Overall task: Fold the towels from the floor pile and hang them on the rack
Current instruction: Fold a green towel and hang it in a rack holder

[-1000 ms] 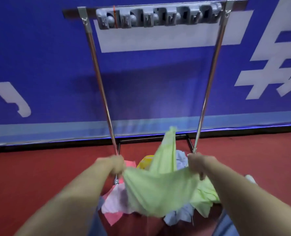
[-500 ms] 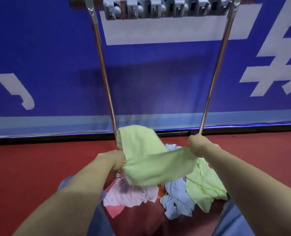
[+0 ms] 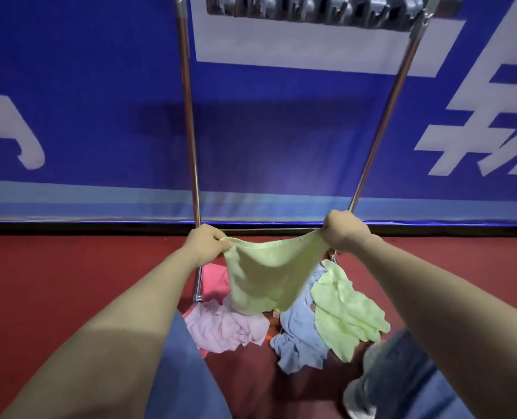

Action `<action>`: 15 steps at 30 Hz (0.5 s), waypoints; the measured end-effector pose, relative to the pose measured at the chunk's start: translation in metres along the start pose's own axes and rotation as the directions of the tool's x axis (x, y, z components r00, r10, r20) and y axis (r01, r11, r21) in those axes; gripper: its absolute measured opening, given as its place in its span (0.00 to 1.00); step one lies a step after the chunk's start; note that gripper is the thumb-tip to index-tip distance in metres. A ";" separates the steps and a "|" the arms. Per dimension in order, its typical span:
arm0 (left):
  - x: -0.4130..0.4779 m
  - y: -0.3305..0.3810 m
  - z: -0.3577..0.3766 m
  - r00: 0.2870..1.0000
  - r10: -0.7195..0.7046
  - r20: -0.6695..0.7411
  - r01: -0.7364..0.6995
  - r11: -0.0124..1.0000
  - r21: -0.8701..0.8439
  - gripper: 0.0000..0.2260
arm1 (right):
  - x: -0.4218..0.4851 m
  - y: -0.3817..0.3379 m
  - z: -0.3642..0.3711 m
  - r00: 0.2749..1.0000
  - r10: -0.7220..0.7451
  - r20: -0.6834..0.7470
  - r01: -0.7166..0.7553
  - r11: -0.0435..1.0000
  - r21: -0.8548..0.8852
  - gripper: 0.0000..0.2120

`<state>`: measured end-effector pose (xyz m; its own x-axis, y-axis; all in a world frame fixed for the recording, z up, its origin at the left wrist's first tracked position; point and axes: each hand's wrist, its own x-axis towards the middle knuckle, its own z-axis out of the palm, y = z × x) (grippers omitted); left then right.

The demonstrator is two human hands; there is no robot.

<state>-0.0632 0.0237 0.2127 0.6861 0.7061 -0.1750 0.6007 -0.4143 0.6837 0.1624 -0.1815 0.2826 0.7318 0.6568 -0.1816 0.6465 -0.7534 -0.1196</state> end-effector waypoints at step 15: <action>0.062 -0.017 0.092 0.992 -0.099 0.082 0.114 0.973 -0.201 0.14 | 0.077 -0.043 0.121 0.980 0.022 0.198 -0.155 0.708 0.689 0.12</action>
<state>0.0071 0.0223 0.1253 0.6548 0.6940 -0.2993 0.5801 -0.2076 0.7877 0.1648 -0.1023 0.1553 0.6889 0.6209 -0.3740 0.1954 -0.6560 -0.7290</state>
